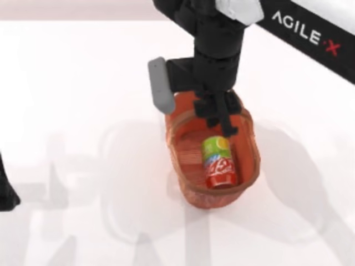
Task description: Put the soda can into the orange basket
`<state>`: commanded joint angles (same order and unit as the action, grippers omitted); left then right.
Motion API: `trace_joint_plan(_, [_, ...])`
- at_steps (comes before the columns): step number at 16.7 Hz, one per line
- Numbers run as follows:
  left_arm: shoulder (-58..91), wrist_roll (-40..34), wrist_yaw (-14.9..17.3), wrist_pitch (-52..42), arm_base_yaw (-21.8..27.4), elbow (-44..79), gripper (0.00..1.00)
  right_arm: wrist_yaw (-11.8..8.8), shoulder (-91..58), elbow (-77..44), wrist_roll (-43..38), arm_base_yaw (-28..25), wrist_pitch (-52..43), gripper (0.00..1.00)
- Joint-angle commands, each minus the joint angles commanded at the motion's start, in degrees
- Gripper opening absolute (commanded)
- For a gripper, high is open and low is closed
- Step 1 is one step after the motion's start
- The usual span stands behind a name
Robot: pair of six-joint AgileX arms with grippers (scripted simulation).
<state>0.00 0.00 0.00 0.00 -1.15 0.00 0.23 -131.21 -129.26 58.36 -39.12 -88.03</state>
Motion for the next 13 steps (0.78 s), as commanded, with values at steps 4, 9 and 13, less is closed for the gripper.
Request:
trace_joint_plan(4, [0.0, 0.0, 0.0, 0.0, 0.0, 0.0, 1.00, 0.0, -0.1, -0.2, 0.1, 0.1, -0.2, 0.00])
trace_joint_plan(9, [0.0, 0.0, 0.0, 0.0, 0.0, 0.0, 1.00, 0.0, -1.3, -9.7, 1.4, 1.0, -8.3, 0.00])
trace_joint_plan(13, [0.0, 0.0, 0.0, 0.0, 0.0, 0.0, 1.00, 0.0, -1.7, -14.8, 2.1, 1.6, -13.1, 0.00])
